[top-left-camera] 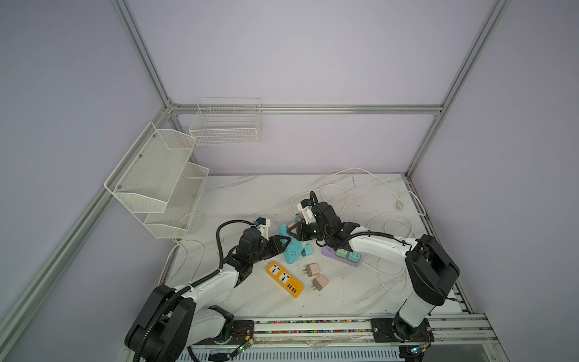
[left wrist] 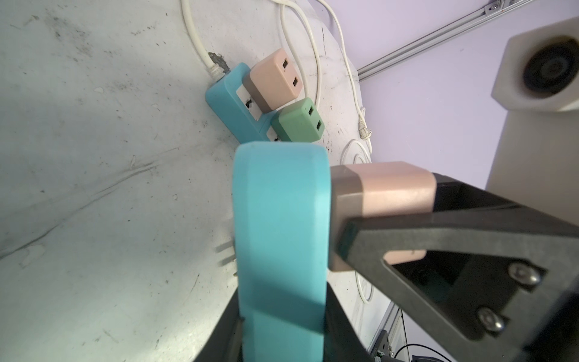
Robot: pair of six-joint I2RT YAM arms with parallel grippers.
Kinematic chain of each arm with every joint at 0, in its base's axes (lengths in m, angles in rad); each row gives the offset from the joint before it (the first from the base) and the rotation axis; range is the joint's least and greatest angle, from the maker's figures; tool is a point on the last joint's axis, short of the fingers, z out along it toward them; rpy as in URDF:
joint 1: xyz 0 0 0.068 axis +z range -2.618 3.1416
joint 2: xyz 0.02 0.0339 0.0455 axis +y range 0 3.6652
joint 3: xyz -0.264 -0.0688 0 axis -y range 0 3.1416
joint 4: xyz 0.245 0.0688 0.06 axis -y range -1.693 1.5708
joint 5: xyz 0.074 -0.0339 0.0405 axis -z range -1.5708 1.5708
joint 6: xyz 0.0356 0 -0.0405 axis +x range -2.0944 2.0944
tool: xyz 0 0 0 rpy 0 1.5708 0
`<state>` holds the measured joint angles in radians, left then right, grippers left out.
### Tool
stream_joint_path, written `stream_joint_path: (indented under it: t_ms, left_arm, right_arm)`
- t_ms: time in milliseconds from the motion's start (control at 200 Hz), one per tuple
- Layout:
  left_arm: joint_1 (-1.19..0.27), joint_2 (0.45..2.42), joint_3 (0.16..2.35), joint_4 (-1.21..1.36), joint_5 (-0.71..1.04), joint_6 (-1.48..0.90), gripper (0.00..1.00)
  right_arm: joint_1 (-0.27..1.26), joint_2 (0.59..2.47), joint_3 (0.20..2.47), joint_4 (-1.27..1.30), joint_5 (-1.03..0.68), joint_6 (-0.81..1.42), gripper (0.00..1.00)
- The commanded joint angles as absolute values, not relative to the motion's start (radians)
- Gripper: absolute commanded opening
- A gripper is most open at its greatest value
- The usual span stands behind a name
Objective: Pull the plug off the socket
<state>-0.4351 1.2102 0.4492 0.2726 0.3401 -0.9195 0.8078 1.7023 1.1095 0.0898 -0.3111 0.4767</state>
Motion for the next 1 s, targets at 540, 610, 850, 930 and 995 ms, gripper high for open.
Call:
stream_joint_path:
  t_ms: [540,610,850,930,995]
  left_arm:
    - [-0.402,1.211,0.484,0.202,0.24,-0.911,0.0]
    - [-0.398,1.22,0.485,0.202,0.248,-0.913,0.0]
    - [-0.393,1.212,0.467,0.215,0.253,-0.92,0.0]
    - [-0.392,1.207,0.469,0.205,0.254,-0.916,0.0]
    - [-0.391,1.208,0.468,0.201,0.251,-0.913,0.0]
  right_arm:
    - [0.919,1.627,1.195,0.029,-0.137,0.37,0.14]
    - [0.92,1.642,1.197,0.031,-0.178,0.37,0.14]
    - [0.77,1.595,1.089,0.174,-0.333,0.496,0.14]
    - [0.803,1.585,1.114,0.142,-0.285,0.475,0.14]
    - [0.862,1.596,1.15,0.1,-0.227,0.431,0.14]
